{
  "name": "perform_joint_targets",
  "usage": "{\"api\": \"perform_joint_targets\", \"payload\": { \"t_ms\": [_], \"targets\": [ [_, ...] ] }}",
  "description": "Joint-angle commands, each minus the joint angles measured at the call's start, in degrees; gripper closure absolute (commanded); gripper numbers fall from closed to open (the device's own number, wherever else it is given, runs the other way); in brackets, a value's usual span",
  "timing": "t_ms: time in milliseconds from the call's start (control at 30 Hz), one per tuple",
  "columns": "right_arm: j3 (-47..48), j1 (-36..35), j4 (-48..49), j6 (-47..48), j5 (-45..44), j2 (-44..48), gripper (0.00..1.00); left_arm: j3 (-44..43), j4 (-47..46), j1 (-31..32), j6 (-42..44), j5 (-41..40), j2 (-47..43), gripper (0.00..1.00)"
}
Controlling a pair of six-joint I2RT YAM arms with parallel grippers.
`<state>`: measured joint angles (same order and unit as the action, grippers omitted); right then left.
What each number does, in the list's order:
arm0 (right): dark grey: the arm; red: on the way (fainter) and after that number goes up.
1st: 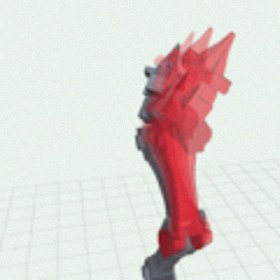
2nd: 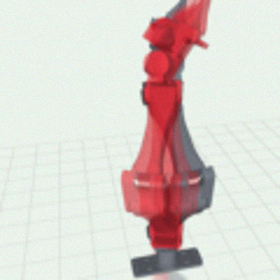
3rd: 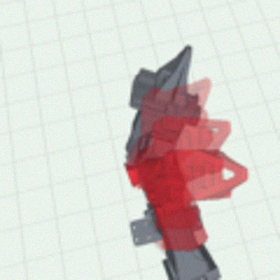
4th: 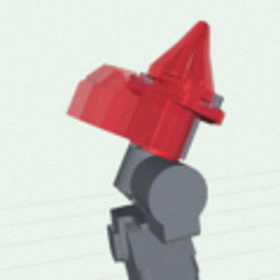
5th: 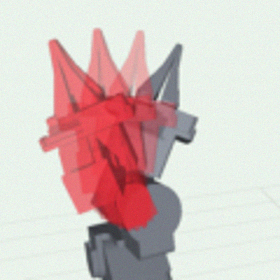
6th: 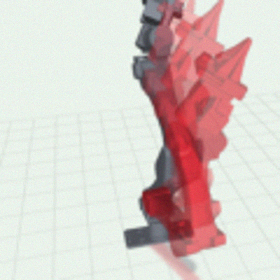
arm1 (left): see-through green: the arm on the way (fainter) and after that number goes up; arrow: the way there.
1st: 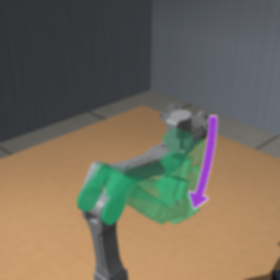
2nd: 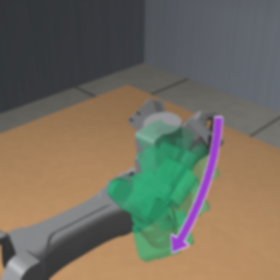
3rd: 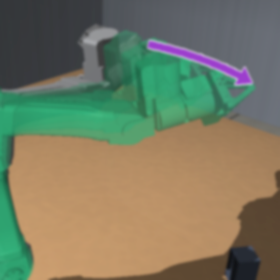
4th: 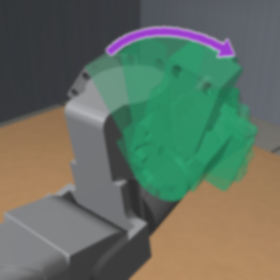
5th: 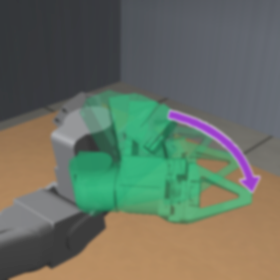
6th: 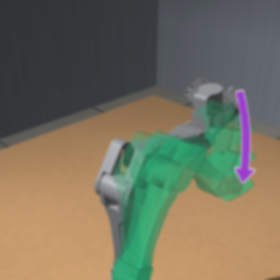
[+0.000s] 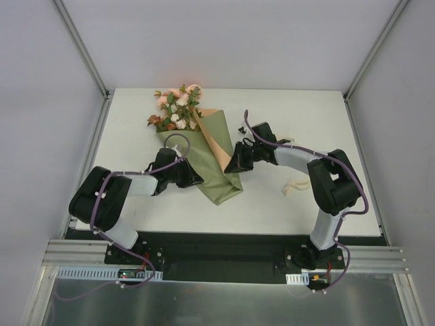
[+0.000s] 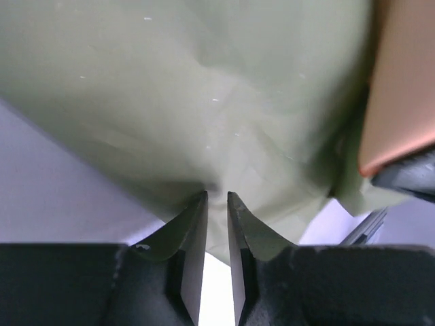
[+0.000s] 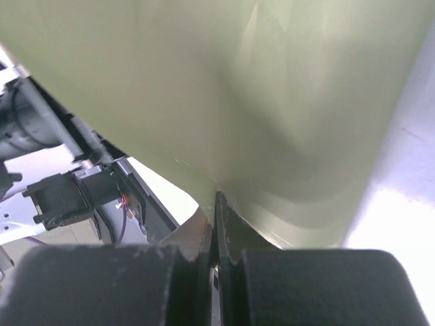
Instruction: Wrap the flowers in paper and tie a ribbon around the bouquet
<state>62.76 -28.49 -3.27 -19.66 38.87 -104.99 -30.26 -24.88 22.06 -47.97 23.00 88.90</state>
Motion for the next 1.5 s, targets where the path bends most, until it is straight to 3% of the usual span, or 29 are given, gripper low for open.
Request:
{"api": "perform_joint_targets", "payload": {
  "t_ms": [0, 233, 533, 767, 1033, 1233, 1467],
  "targets": [
    [4.7, -2.6, -4.3, 3.6, 0.3, 0.1, 0.99, -0.9, -3.9, 0.3, 0.1, 0.0, 4.6, 0.83],
    [8.6, -6.7, -7.6, 5.4, 0.3, -3.4, 0.99, 0.4, -6.1, 0.3, -1.1, 0.0, 6.1, 0.86],
    [10.7, -7.6, -11.1, 8.3, -2.4, -6.7, 0.98, -0.7, 0.1, 0.2, 0.4, 0.7, 0.0, 0.83],
    [10.2, -6.8, -11.1, 8.6, -3.0, -6.4, 0.98, -3.3, 4.8, -4.3, -0.1, 3.6, -4.1, 0.81],
    [9.5, -7.0, -10.3, 7.9, -2.1, -6.3, 0.98, -8.7, 2.4, -9.8, -0.1, 4.4, 2.2, 0.83],
    [10.3, -8.3, -10.4, 8.1, -1.5, -6.8, 0.96, -12.2, -1.1, -10.1, -2.8, 4.0, 9.1, 0.84],
    [12.3, -9.5, -10.0, 7.9, 0.4, -9.3, 0.92, -12.1, -0.7, -10.0, -2.0, 0.9, 9.4, 0.84]
  ]
}}
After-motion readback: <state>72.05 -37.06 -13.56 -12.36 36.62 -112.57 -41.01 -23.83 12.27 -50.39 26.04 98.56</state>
